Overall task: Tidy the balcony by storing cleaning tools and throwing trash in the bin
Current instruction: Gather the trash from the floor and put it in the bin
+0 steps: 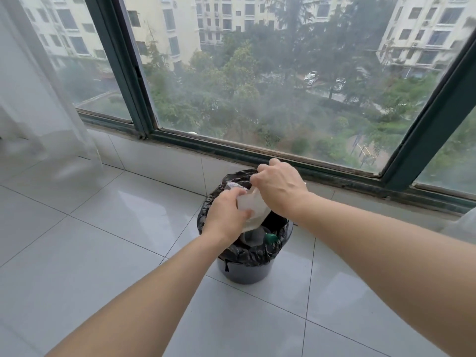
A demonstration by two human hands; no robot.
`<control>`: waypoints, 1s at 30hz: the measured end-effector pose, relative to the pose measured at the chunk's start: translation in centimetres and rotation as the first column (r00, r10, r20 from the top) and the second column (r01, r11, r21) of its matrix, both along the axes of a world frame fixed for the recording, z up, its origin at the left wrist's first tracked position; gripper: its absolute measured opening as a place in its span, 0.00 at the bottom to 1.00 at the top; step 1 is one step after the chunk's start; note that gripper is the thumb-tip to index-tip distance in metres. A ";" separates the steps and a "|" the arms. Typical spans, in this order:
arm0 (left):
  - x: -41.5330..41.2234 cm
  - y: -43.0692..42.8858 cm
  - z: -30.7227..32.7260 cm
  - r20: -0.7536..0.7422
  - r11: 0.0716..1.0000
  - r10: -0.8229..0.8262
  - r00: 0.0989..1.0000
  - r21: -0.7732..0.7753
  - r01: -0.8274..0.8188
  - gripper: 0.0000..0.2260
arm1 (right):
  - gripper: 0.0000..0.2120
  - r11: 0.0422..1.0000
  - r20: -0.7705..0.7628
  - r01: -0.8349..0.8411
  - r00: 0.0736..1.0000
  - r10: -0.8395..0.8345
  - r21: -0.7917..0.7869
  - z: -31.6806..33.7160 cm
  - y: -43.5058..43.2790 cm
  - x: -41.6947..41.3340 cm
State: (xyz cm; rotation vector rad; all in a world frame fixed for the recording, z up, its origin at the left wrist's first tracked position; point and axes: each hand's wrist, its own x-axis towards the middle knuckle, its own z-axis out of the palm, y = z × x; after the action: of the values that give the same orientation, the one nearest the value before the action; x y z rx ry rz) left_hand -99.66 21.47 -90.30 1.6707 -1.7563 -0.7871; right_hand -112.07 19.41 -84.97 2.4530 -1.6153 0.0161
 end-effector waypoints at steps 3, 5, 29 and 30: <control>0.5 0.0 -1.1 0.032 0.996 -0.023 0.999 0.089 0.020 0.13 | 0.15 0.992 0.019 0.021 1.000 -0.024 0.124 -2.1 0.5 0.7; 0.8 0.1 -1.8 0.003 0.991 -0.044 0.999 0.124 0.043 0.07 | 0.14 0.983 0.007 0.020 1.000 -0.021 0.181 -3.0 0.9 0.9; 0.5 0.6 -3.7 0.041 0.998 -0.027 0.999 0.050 0.025 0.12 | 0.15 0.970 0.087 0.081 0.991 -0.104 0.231 -6.2 3.3 -2.3; 0.4 0.7 -3.5 0.022 1.000 -0.018 1.000 0.024 0.017 0.11 | 0.15 0.970 0.126 0.066 0.987 -0.098 0.235 -6.2 3.4 -2.3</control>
State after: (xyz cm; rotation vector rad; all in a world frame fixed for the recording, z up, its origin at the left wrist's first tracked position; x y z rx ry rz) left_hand -99.29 22.20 -93.79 1.6876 -1.7855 -0.8028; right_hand -114.39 22.76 -91.13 2.6037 -1.8724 -0.0168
